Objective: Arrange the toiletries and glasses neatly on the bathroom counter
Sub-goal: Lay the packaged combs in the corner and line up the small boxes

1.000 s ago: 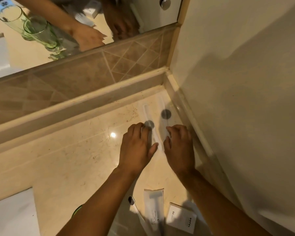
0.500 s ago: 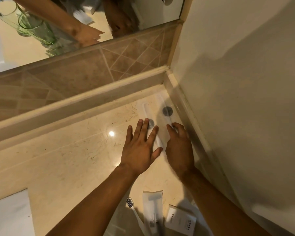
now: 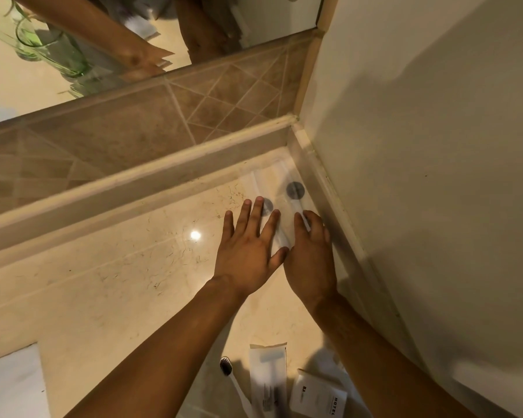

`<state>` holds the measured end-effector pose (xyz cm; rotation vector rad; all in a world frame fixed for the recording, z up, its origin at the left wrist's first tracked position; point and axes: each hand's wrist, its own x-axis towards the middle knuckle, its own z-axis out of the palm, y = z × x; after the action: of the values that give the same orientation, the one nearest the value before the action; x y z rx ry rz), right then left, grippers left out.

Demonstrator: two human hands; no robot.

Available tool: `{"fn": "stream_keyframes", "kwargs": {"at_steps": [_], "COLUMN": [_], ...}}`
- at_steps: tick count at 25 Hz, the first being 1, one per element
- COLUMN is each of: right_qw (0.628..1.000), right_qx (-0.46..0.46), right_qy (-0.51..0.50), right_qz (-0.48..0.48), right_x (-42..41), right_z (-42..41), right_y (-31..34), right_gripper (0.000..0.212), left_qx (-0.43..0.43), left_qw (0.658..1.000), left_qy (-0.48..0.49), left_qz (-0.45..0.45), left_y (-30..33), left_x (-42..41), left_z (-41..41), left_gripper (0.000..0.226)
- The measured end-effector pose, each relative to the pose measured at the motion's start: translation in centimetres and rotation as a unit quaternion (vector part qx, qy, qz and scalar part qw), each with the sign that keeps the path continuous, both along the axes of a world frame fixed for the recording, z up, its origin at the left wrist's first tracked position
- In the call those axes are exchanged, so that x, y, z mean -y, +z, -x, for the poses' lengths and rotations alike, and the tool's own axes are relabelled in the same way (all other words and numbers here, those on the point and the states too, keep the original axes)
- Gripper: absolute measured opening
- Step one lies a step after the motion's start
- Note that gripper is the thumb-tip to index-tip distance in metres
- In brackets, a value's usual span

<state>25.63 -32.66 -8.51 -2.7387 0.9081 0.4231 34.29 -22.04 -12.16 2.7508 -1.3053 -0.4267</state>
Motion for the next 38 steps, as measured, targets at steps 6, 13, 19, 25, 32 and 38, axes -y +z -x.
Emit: {"fn": "stream_keyframes", "kwargs": {"at_steps": [6,13,19,25,32,38], "right_qw": [1.000,0.997,1.000,0.999,0.979,0.948], "right_qx": [0.002,-0.032,-0.007,-0.011,-0.004,0.281], "right_qy": [-0.003,0.035,0.017,0.019,0.125,-0.059], "right_qz": [0.009,0.064,0.025,0.037,0.160,-0.137], "right_x": [-0.1,0.0,0.2,0.2,-0.2,-1.6], "right_z": [-0.3,-0.7,-0.8,-0.8,0.9,5.1], "right_y": [0.1,-0.1,-0.6,-0.7,1.0,1.8], "right_gripper": [0.079,0.082,0.085,0.087,0.042,0.034], "left_qx": [0.006,0.003,0.001,0.004,-0.041,-0.090], "left_qw": [1.000,1.000,1.000,1.000,0.998,0.975], "left_qy": [0.002,0.005,0.004,0.000,0.030,0.108], "left_qz": [0.002,0.000,-0.007,0.001,0.041,0.170], "left_y": [-0.4,-0.3,-0.3,-0.2,1.8,6.1], "left_x": [0.6,0.7,0.7,0.7,0.0,-2.1], "left_z": [-0.4,-0.8,-0.9,-0.8,-0.1,3.6], "left_gripper": [0.077,0.079,0.079,0.079,0.073,0.041]}}
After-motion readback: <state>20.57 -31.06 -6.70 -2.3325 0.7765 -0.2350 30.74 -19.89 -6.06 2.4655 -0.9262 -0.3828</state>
